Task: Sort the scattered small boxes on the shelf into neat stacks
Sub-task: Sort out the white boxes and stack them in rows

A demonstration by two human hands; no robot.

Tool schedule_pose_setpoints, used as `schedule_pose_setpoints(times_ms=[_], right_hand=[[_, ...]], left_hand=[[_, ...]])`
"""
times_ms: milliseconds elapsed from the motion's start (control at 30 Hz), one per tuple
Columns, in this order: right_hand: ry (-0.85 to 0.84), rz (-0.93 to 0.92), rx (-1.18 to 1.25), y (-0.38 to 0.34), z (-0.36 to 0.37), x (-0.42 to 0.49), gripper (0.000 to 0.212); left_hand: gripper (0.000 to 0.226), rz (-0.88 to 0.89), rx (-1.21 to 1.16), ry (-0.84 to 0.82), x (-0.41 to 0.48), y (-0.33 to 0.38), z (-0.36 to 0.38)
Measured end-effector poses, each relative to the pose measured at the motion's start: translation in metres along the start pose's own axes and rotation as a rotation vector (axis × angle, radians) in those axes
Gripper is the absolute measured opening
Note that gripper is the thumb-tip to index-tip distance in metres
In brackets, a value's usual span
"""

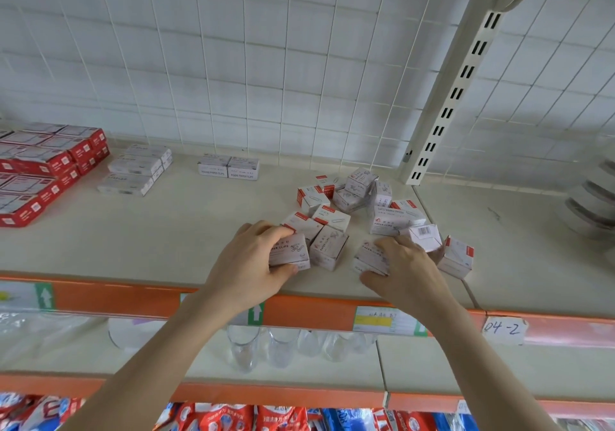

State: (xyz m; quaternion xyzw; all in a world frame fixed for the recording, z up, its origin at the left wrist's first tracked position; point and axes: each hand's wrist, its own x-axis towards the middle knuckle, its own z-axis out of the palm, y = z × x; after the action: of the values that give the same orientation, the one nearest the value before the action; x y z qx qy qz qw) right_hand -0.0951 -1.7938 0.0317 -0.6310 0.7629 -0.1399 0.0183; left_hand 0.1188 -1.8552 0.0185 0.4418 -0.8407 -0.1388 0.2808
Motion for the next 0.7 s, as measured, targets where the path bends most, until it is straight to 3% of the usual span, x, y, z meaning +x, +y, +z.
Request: schedule_pose_setpoints(times_ms=[167,333,700], right_hand=[[-0.036,0.057,0.105,-0.004,-0.001,0.015,0.039],[0.114,0.013,0.248,-0.019,-0.014,0.023,0.024],[0.055,-0.203,0.324,-0.101,0.007,0.06,0.04]], left_hand=[[0.049,-0.048,0.009,-0.024,-0.005,-0.013,-0.006],[0.045,-0.103,0.039,0.002,-0.003,-0.034,-0.018],[0.048,-0.147,0.113,-0.097,0.012,-0.087,-0.05]])
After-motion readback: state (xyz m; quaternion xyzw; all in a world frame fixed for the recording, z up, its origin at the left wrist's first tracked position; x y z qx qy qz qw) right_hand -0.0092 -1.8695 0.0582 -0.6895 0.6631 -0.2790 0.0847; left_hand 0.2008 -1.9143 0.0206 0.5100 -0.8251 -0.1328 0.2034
